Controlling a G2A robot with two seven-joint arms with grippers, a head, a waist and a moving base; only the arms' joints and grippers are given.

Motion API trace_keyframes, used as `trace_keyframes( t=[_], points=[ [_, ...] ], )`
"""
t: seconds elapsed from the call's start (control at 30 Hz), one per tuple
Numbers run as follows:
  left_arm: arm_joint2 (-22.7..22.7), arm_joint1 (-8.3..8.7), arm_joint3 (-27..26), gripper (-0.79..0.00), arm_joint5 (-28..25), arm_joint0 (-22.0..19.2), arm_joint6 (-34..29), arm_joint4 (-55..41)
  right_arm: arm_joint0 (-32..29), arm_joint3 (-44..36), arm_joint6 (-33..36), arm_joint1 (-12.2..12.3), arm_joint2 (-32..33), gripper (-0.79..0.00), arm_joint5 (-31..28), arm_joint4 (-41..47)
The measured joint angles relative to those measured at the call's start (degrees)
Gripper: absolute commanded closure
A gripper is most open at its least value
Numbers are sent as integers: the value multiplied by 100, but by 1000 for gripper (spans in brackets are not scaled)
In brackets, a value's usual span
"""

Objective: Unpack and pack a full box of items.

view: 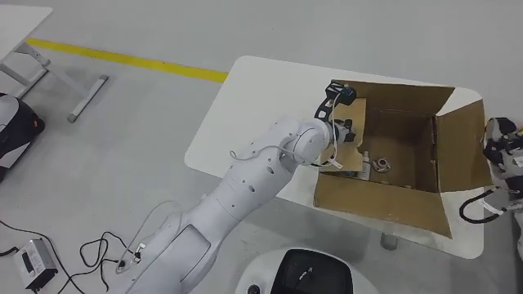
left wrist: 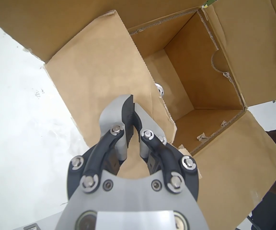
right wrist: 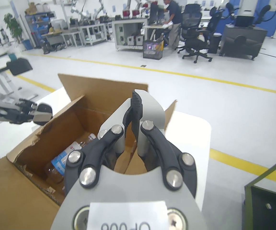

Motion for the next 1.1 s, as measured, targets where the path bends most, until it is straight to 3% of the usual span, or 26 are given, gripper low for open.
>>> trace_keyframes(
  t=[0.17,0.33,0.73,1.07,1.1],
  points=[
    [-1,-23,160,0,-69,-1,-19,-141,-315,100,18,45,685,0,290,183],
    [63,-63,344,0,-136,-65,34,-228,-338,562,181,25,830,0,423,718],
    [189,-153,889,0,-178,-223,89,-330,613,1256,825,-119,-573,0,-249,315],
    [-107,-91,629,0,-9,-98,47,-286,804,1159,1076,-173,-1231,0,-702,-345],
    [-150,-78,573,-62,8,-71,29,-269,822,1178,1143,-176,-1270,0,-717,-380]
  ],
)
